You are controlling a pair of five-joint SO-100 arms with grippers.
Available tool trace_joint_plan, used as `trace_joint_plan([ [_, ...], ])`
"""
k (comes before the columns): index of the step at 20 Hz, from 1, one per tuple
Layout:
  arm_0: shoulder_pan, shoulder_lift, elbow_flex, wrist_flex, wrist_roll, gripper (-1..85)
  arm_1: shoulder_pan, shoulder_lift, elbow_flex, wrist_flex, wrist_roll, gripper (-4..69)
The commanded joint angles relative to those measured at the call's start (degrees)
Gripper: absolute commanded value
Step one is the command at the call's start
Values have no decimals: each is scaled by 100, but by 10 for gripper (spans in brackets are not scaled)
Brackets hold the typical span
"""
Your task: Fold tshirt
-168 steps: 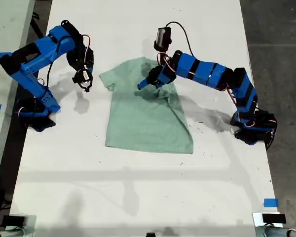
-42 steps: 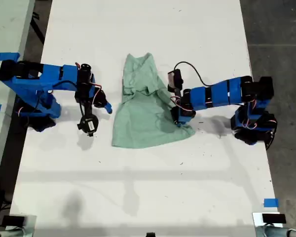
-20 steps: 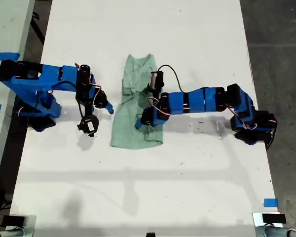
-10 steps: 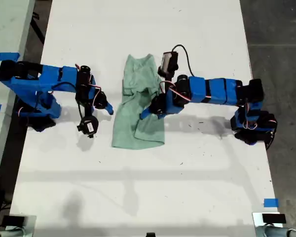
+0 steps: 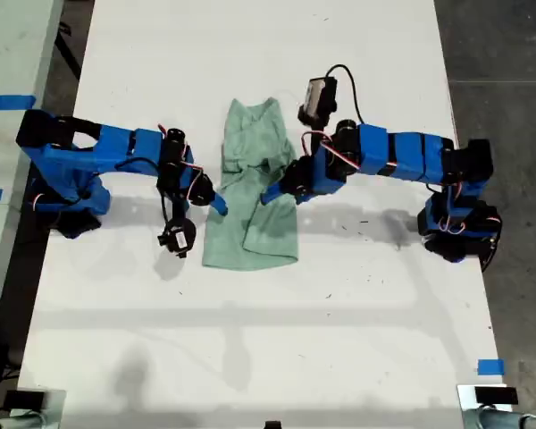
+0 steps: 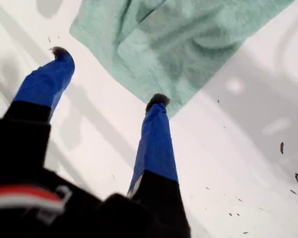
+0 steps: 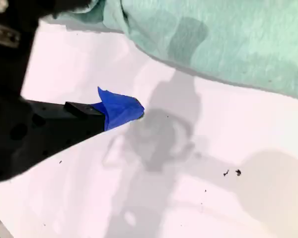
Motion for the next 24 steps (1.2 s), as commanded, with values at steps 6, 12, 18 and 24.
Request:
trace_joint_plan([
  [6, 211, -1468, -413, -1072, -299, 304, -105, 545, 53, 35, -35, 292],
  [12, 343, -2092, 35, -2531, -519, 55, -220, 773, 396, 9, 132, 292],
  [18, 378, -1898, 246, -2505, -659, 0, -246, 782, 536, -132, 167, 291],
  [24, 404, -1257, -677, -475, -747, 0, -264, 809, 694, -176, 229, 291],
])
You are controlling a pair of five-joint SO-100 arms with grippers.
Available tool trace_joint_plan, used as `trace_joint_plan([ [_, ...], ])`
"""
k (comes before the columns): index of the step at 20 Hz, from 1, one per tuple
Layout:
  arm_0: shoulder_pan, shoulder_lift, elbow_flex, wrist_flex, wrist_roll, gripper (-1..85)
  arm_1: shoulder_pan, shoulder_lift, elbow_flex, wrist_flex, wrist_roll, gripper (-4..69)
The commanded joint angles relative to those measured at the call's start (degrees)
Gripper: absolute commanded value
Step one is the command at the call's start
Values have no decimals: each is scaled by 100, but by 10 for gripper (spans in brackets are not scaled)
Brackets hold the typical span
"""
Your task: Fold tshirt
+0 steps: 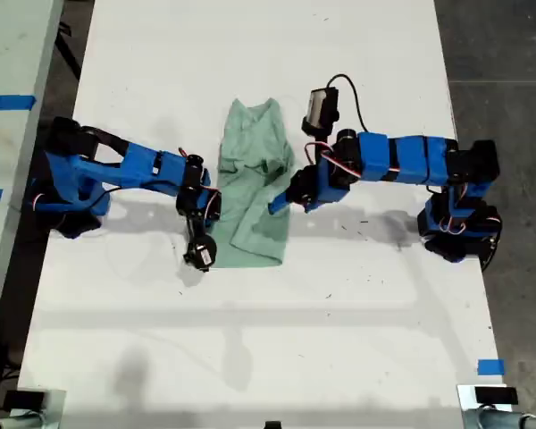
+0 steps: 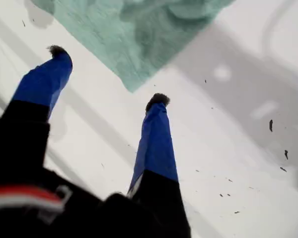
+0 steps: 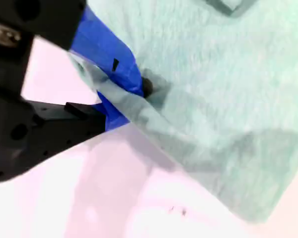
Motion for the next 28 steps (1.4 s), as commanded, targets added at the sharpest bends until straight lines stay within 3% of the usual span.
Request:
trace_joint_plan([
  [1, 70, 272, -967, 1143, 9, 0, -79, 527, -9, -193, 53, 291],
  [4, 88, -220, -2619, 2250, 272, 0, -88, 563, 105, -246, 62, 291],
  [7, 44, -1002, -4219, 2892, 589, 0, -105, 642, 264, -316, 114, 292],
  [10, -44, -1371, -4808, 2733, 888, 0, -114, 782, 466, -413, 158, 292],
  [15, -264, -1872, -4860, 1819, 1503, 16, -114, 853, 589, -510, 185, 291],
  [17, -308, -2241, -4860, 1283, 1731, 231, -123, 853, 606, -510, 202, 291],
  [20, -439, -2602, -4852, 940, 1898, 338, -167, 870, 668, -545, 272, 291],
  [23, -457, -2602, -4860, 791, 1898, 343, -176, 888, 729, -571, 308, 292],
  [28, -360, -2232, -4772, 1362, 1652, 326, -185, 905, 800, -633, 316, 292],
])
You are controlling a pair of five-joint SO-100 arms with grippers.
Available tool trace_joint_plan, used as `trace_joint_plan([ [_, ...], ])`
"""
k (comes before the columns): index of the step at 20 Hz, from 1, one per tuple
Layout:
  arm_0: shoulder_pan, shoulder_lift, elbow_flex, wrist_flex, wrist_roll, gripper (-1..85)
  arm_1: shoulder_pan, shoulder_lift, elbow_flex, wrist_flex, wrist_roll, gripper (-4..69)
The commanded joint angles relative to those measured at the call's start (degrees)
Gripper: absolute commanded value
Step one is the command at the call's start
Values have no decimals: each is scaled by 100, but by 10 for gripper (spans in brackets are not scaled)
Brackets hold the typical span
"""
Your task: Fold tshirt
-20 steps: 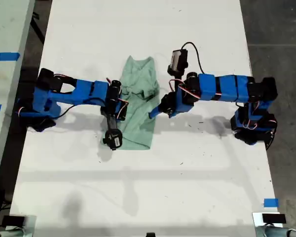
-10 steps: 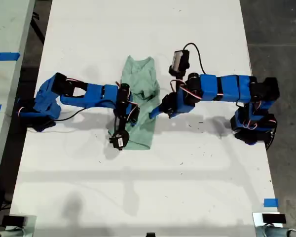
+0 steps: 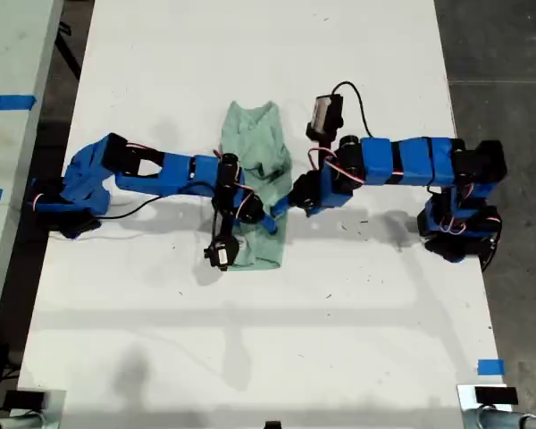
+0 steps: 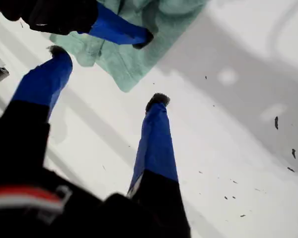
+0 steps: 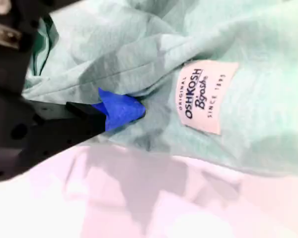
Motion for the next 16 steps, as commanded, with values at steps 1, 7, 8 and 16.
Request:
trace_joint_plan([
  [1, -9, 668, -149, 439, -114, 328, -88, 545, -26, -114, 35, 292],
  [7, 211, 2065, -62, 1942, -510, 302, -114, 642, -26, -79, 62, 292],
  [8, 237, 2250, -44, 2153, -563, 301, -123, 650, -26, -79, 62, 292],
  [16, 615, 2865, 870, 2338, -1301, 286, -413, 404, -229, -185, 237, 293],
])
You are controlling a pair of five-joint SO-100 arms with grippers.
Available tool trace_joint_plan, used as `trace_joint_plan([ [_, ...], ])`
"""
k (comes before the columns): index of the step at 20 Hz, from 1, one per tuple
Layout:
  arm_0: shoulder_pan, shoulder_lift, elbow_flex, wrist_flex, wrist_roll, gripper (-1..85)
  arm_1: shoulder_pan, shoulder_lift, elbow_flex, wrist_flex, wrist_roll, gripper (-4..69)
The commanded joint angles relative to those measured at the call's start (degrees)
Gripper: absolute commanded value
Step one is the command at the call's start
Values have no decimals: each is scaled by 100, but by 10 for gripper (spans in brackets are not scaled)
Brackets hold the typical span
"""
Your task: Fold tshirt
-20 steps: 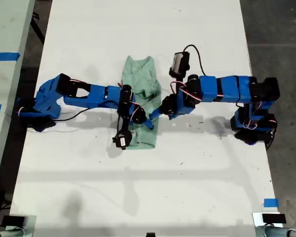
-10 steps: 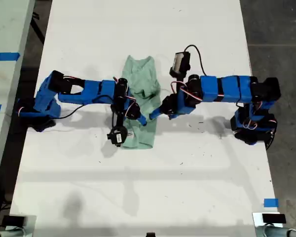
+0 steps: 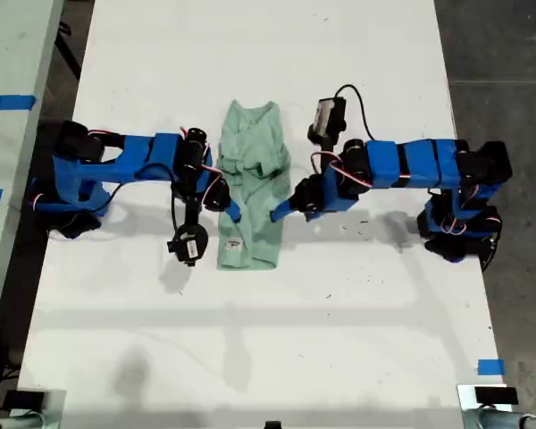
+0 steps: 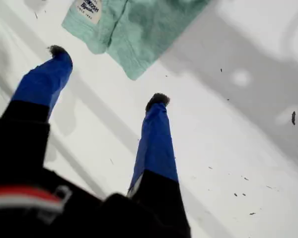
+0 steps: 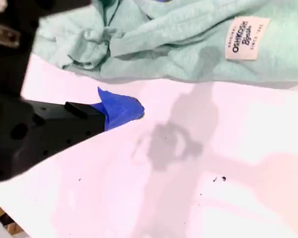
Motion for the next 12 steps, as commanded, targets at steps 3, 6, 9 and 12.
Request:
trace_joint_plan([
  [3, 308, 483, 431, -422, -624, 290, -308, -255, -615, -167, 167, 300],
  [6, 396, 483, 642, -958, -791, 288, -422, -747, -976, -229, 167, 302],
  [9, 492, 325, 782, -1485, -800, 287, -501, -1204, -1160, -352, 167, 302],
  [12, 580, 70, 791, -1767, -791, 278, -527, -1731, -1327, -510, 158, 304],
])
